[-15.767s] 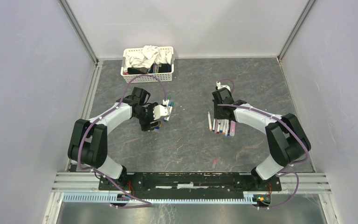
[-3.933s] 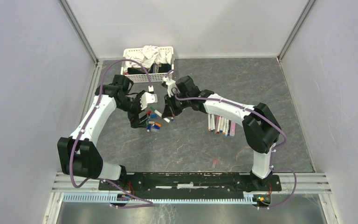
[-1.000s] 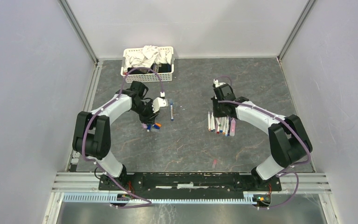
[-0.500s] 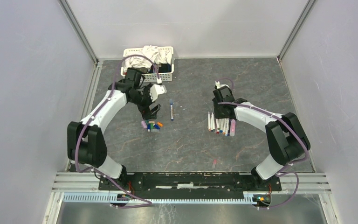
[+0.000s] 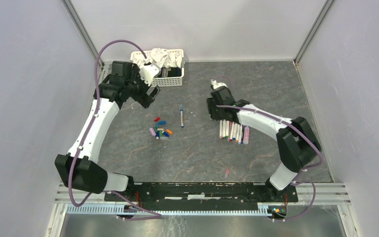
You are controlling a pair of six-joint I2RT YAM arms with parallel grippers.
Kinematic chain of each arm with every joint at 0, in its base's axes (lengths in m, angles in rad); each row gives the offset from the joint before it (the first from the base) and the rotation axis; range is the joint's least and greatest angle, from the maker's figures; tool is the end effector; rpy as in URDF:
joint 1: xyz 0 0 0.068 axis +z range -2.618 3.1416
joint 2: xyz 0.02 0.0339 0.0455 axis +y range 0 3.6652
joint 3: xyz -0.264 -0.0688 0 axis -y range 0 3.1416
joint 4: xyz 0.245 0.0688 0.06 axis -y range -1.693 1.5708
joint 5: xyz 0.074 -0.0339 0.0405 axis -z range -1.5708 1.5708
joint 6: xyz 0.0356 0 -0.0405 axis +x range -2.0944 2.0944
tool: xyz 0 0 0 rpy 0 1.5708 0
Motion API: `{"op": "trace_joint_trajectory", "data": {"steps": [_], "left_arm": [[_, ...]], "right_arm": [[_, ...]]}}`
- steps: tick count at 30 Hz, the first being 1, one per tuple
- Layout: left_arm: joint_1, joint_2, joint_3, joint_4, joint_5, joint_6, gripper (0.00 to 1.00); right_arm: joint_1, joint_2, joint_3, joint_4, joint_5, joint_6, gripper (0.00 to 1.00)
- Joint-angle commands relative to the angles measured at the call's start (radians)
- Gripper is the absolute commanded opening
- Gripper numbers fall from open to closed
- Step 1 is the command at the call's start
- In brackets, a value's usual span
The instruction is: Open the pen caps
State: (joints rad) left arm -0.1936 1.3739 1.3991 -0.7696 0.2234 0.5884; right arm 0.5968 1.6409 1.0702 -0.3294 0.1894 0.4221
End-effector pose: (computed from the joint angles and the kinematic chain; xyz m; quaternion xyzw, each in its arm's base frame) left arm 0.2848 -0.0639 0.3649 0.3882 0.8244 -0.0218 0.4113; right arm 0.2890 0.1882 0.2096 -0.0510 0.9392 0.0818 0.3296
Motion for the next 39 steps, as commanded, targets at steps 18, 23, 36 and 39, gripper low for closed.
{"op": "trace_joint_trajectory", "data": {"steps": [18,23,36,39], "left_arm": [[0.006,-0.07,-0.108,-0.041,0.141,-0.162,1.0],[0.01,-0.084,-0.102,-0.045,0.179,-0.159,1.0],[0.013,-0.108,-0.132,-0.156,0.316,0.055,0.93],[0.013,-0.131,-0.16,-0.184,0.361,0.171,0.93]], "right_arm": [[0.244,0.567,0.631,-0.05,0.133,-0.076,0.58],[0.245,0.588,0.587,-0.027,0.131,-0.085,0.48],[0.213,0.43,0.399,0.069,-0.099,-0.202,0.0],[0.174,0.322,0.294,0.129,-0.254,-0.202,0.0]]}}
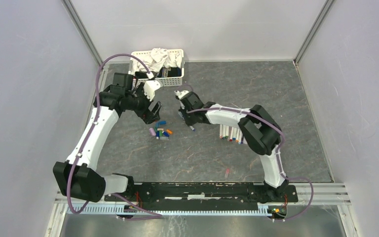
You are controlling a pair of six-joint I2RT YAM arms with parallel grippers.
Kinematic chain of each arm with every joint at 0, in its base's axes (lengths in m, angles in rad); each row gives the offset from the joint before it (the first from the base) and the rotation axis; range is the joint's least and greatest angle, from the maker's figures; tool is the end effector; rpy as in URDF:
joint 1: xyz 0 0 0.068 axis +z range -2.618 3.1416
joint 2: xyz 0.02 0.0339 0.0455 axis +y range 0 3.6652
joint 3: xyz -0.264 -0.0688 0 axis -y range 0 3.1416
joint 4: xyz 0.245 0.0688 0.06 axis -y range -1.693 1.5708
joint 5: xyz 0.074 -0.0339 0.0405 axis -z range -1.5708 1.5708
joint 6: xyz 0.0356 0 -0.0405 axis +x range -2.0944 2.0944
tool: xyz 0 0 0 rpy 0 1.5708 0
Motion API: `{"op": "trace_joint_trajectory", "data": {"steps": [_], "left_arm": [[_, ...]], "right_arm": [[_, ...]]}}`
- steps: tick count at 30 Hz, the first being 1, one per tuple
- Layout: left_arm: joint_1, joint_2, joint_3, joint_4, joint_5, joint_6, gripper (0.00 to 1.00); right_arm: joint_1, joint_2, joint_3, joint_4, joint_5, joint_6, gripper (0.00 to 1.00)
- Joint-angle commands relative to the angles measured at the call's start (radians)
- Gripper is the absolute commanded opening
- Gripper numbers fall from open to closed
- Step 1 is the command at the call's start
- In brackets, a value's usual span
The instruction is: Open the pen caps
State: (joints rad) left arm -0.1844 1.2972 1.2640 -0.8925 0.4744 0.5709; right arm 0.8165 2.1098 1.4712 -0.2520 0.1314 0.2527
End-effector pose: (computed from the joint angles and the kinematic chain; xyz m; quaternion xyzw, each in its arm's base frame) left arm 0.2517 -0.0635 0.3351 0.4092 0.8294 -0.1595 0.3452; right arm 0.3162 0.3296 0.1572 -0.2406 0.9097 0.1163 0.3179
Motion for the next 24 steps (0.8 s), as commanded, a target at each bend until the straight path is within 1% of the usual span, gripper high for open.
{"op": "trace_joint_trajectory", "data": {"steps": [1,4,7,11,12,15,18,21,24], "left_arm": [[0.003,-0.06,-0.034,-0.074,0.126,0.214,0.93],[0.003,-0.089,-0.078,-0.114,0.211,0.363,0.93],[0.001,-0.132,-0.114,-0.153,0.29,0.502,0.94],[-0.029,-0.17,-0.115,-0.205,0.296,0.633,0.94],[-0.034,-0.178,-0.109,-0.224,0.286,0.654,0.93],[-0.058,-0.211,-0.097,-0.289,0.253,0.787,0.91],[-0.088,-0.273,-0.115,-0.319,0.203,0.9,0.9],[-0.124,-0.344,-0.163,-0.302,0.176,0.991,0.88],[-0.172,-0.4,-0.199,-0.249,0.163,1.026,0.87]], "right_arm": [[-0.056,-0.186,-0.129,0.062,-0.244,-0.035,0.0],[-0.078,-0.274,-0.176,0.058,-0.404,-0.045,0.0],[-0.082,-0.338,-0.203,0.028,-0.597,-0.053,0.0],[-0.081,-0.416,-0.254,0.008,-0.805,-0.025,0.0],[-0.08,-0.433,-0.263,0.007,-0.836,-0.013,0.0],[-0.071,-0.478,-0.299,0.035,-0.943,0.045,0.0],[-0.057,-0.509,-0.303,0.063,-1.003,0.109,0.0],[-0.041,-0.519,-0.297,0.076,-1.049,0.164,0.0],[-0.024,-0.52,-0.287,0.054,-1.063,0.205,0.0]]}}
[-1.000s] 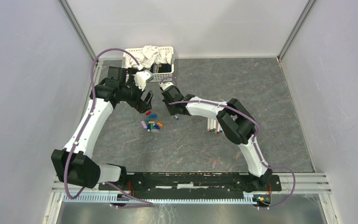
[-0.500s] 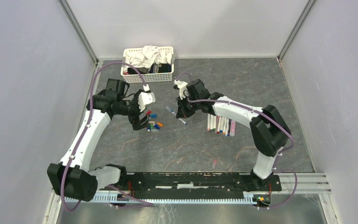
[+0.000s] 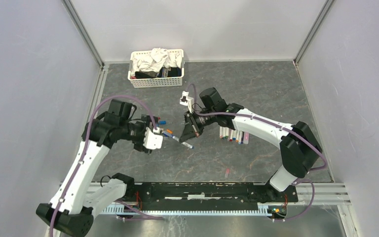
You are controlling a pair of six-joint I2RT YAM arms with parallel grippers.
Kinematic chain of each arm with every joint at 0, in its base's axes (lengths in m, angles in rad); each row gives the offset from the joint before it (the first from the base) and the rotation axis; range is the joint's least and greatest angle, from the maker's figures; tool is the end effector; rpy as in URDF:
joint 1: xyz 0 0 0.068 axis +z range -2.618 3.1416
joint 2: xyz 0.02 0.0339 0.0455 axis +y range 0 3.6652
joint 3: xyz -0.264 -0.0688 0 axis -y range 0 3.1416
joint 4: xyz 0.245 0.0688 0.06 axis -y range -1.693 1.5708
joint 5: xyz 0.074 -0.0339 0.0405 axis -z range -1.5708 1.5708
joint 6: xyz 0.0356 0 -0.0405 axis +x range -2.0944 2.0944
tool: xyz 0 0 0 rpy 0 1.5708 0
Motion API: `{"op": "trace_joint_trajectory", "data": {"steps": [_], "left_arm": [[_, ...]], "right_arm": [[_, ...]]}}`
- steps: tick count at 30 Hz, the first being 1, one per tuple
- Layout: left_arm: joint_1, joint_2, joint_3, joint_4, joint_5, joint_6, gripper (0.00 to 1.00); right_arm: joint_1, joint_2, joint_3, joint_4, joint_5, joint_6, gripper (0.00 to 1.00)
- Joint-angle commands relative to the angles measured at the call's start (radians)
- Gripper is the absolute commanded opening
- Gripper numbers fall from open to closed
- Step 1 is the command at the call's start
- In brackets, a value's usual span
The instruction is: Open the pen caps
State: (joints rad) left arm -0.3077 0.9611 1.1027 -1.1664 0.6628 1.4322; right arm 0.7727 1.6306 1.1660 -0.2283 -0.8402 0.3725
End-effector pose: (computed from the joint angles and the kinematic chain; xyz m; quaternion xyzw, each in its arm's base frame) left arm 0.1419 -0.0681 0.3367 0.7525 0.5201 -0.1292 0.3827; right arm 0.2370 0.2681 0.2584 -0.3342 0.7755 0.5205 0.1261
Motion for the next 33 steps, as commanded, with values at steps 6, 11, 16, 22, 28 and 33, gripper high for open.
{"op": "trace_joint_trajectory", "data": {"steps": [6,11,16,22,28,33], "left_arm": [[-0.146,-0.072,-0.034,0.032,-0.014,0.146,0.8],[-0.22,-0.065,-0.035,0.026,0.005,0.114,0.73],[-0.274,-0.052,-0.063,0.068,0.007,0.073,0.65],[-0.339,0.017,-0.047,0.108,-0.052,0.035,0.61],[-0.369,0.067,-0.038,0.116,-0.096,0.045,0.45],[-0.379,0.08,-0.038,0.113,-0.123,0.045,0.3]], "right_arm": [[0.039,-0.11,-0.064,0.078,-0.096,0.242,0.0],[0.039,-0.171,-0.123,0.087,-0.088,0.34,0.0],[0.043,-0.188,-0.168,0.126,-0.096,0.406,0.0],[0.055,-0.131,-0.117,0.139,-0.141,0.406,0.0],[0.069,-0.091,-0.069,0.127,-0.176,0.383,0.0],[0.068,-0.089,-0.061,0.121,-0.184,0.37,0.0]]}}
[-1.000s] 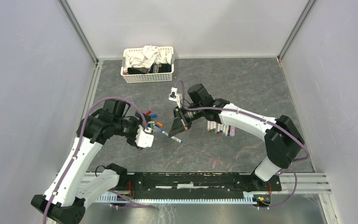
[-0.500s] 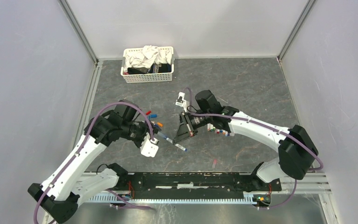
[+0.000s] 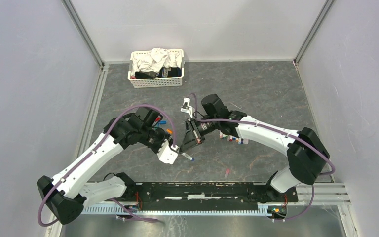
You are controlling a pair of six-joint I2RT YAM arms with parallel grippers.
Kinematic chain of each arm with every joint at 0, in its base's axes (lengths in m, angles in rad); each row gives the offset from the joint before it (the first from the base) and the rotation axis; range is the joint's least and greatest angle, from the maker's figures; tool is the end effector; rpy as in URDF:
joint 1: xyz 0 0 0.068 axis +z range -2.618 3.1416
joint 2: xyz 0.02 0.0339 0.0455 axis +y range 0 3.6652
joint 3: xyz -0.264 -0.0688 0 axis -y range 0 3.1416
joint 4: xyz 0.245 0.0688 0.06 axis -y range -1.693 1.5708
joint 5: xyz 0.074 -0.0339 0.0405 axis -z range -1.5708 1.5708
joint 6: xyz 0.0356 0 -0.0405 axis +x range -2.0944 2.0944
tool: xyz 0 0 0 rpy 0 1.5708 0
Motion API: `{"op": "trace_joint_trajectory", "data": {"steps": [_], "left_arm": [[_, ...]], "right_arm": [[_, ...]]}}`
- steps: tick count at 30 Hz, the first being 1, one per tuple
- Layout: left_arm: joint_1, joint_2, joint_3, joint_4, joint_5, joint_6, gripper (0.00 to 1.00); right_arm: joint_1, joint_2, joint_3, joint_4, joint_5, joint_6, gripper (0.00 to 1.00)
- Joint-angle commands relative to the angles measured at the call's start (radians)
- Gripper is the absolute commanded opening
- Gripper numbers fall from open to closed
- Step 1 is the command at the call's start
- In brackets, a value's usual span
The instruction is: Open the pen caps
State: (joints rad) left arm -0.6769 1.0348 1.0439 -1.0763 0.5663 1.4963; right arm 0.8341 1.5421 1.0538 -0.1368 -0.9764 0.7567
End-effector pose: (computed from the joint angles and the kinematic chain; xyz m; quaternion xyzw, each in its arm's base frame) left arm 0.1282 -0.1275 0.3116 0.8554 0.3713 -0.1529 0.3272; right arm 0.2020 0.2665 0.2605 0.2439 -0.7774 -0.5795 0.0167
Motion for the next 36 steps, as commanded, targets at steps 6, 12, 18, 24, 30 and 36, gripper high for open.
{"op": "trace_joint_trajectory", "data": {"steps": [6,12,18,24,30,36], "left_arm": [[-0.041,0.026,0.038,0.023,-0.016,-0.067,0.06],[-0.064,0.034,0.049,0.023,-0.023,-0.107,0.02],[-0.072,0.039,0.053,0.045,-0.057,-0.147,0.02],[-0.072,0.034,0.054,0.058,-0.067,-0.155,0.02],[-0.072,0.025,0.053,0.061,-0.077,-0.156,0.02],[-0.072,0.022,0.058,0.039,-0.073,-0.137,0.02]], "right_arm": [[0.007,0.01,0.056,0.043,-0.044,-0.022,0.0],[0.018,0.046,0.088,0.061,-0.009,-0.024,0.43],[0.057,0.116,0.137,0.128,-0.045,0.01,0.47],[0.075,0.153,0.148,0.161,-0.104,0.0,0.4],[0.074,0.155,0.144,0.1,-0.102,-0.068,0.08],[0.064,0.201,0.228,-0.013,-0.071,-0.154,0.0]]}}
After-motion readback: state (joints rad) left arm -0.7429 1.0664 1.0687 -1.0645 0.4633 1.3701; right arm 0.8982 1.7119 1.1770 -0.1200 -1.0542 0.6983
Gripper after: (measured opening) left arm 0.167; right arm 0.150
